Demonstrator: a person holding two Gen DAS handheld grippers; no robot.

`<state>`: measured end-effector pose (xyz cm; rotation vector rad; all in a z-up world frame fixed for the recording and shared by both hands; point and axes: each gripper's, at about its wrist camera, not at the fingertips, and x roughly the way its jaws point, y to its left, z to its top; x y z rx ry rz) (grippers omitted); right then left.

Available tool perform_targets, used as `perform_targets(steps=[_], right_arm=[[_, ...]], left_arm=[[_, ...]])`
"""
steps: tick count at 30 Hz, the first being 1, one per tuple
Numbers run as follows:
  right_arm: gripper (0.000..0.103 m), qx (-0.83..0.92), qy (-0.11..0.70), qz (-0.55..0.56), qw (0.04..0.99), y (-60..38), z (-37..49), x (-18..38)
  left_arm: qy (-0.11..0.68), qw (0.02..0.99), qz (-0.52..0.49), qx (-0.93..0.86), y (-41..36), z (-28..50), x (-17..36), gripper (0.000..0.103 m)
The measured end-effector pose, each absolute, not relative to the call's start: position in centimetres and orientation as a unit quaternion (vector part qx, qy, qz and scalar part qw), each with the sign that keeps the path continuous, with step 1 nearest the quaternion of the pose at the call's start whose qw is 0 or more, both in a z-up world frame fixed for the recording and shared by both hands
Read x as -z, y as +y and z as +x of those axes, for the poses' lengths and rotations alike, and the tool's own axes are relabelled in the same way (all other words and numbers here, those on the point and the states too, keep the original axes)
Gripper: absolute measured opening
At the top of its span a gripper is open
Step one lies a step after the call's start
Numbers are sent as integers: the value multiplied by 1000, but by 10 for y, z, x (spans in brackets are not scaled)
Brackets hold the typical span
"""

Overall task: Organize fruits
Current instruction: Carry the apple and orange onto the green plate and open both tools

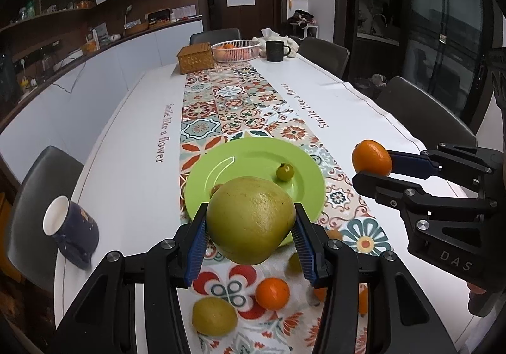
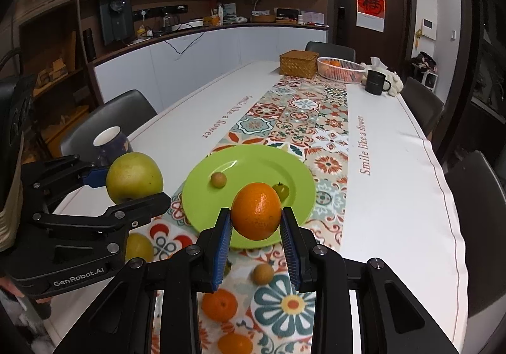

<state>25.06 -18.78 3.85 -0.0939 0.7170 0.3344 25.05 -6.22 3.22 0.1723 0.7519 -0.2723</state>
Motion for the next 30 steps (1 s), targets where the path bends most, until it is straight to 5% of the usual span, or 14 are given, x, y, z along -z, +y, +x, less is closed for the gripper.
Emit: perform_targets(steps=[30], right_arm=[[32,-169,423,-33,889,-169,393,16]], left_arm=[[445,880,67,153,-53,395,24,49]])
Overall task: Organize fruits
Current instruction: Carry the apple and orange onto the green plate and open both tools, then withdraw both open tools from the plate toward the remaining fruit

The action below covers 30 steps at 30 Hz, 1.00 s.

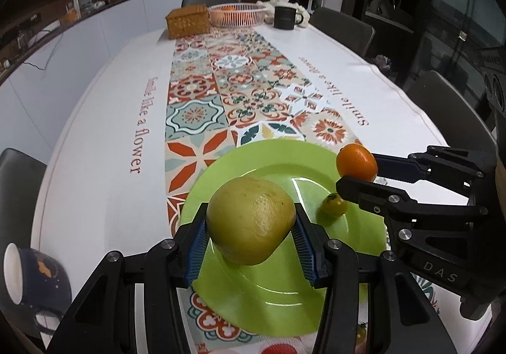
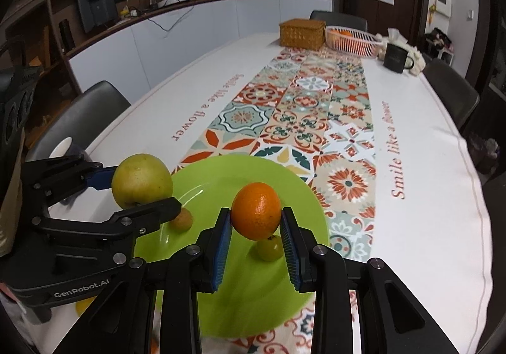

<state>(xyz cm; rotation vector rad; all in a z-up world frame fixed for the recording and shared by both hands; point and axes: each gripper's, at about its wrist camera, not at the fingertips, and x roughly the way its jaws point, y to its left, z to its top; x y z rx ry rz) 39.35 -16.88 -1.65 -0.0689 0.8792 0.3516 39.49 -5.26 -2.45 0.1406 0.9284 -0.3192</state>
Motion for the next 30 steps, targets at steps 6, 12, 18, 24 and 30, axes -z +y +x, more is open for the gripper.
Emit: perform_targets(steps=[6,12,18,24,30], right_arm=[[32,-177,452,-10,874,-170,409,35],[36,-177,459,-6,871,-170,414,42],[39,-164,447,-10,880,-176,404,34],[46,-146,423,-19,894,-182,380,17],[52,-135,389,-24,911,-187,347,-11]], left_arm=[[467,868,77,149,-55,407,43,49],[478,864,72,142,-55,407,49,53],[460,875,76,129,-52,395,35,61],[437,889,77,115,-48,369,13,64],[406,904,64,115,-44,338,-15,70]])
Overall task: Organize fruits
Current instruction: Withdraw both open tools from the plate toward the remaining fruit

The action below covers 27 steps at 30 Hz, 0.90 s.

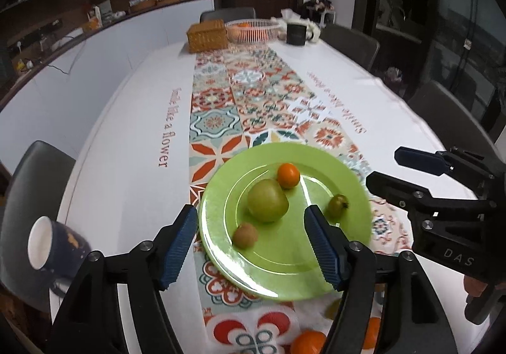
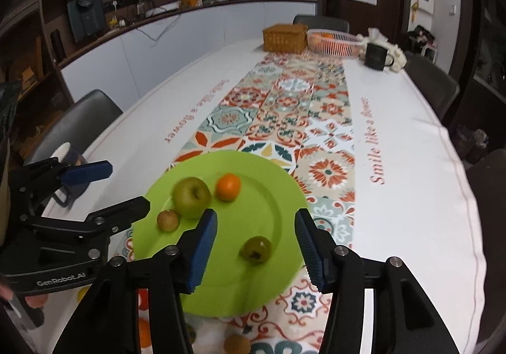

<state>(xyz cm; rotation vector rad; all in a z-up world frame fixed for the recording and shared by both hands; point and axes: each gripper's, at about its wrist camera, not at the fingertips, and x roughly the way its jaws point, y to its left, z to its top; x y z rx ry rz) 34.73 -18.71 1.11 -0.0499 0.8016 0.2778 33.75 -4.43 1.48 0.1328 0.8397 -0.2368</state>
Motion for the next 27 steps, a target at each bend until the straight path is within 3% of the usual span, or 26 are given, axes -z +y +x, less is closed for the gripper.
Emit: perform_targets(steps=[4,27], right_arm=[[61,-130,370,-23,920,-190,326,-29],[63,-132,336,-28,932,-197,206,-55]], left_arm=[[385,914,64,109,-42,312,-34,74],[338,931,74,118,-41,186,-50,85]])
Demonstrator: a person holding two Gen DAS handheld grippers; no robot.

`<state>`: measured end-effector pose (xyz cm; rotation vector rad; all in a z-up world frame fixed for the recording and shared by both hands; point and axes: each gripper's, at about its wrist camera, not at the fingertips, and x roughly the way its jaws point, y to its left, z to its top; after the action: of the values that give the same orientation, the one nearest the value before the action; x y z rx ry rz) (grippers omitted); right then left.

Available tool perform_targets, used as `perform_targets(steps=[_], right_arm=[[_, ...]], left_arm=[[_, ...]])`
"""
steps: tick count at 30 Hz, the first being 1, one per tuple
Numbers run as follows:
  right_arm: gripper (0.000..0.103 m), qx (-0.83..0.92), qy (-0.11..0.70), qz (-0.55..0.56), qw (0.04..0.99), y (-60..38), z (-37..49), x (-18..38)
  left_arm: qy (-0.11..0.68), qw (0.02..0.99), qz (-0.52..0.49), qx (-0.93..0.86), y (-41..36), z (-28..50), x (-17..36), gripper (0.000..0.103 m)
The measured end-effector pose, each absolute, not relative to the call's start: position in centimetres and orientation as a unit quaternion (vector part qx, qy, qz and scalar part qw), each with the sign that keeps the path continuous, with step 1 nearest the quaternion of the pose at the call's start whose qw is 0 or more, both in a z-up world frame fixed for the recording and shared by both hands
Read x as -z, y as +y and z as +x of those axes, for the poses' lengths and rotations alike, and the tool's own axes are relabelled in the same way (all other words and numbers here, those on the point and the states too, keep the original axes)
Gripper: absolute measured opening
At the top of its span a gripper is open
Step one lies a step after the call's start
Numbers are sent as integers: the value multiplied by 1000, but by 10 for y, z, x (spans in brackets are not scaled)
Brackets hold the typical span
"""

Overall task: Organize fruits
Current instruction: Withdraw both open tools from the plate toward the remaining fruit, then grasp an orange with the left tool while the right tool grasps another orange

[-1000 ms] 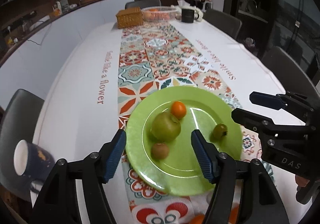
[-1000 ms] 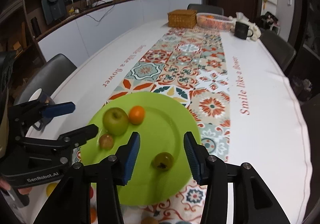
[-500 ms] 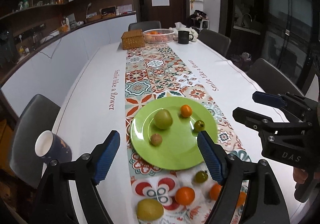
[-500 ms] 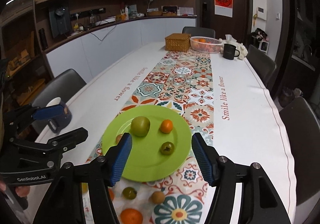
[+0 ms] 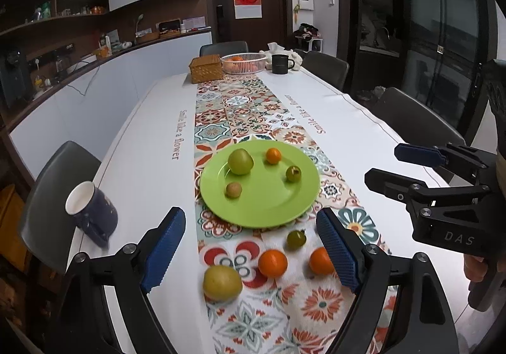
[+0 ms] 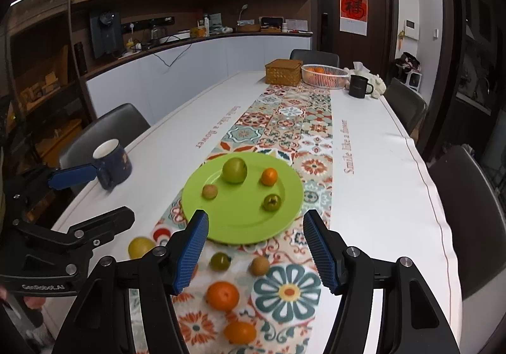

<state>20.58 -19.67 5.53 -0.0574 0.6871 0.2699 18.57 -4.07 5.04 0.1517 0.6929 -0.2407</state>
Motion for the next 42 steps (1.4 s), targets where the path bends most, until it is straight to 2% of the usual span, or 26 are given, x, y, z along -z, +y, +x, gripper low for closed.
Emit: perform_targets(steps=[16,30,42], right_arm=[[63,-153,395,-59,904,-183,177,-9],[63,-186,467,-101,858,-165,200,35],[63,-212,523,-91,820,-161,227,67]], left_arm=[[345,914,135,167,-46,159,-9,85],[393,857,225,244,-59,198,30,84],[451,807,272,266,-77,236,64,74]])
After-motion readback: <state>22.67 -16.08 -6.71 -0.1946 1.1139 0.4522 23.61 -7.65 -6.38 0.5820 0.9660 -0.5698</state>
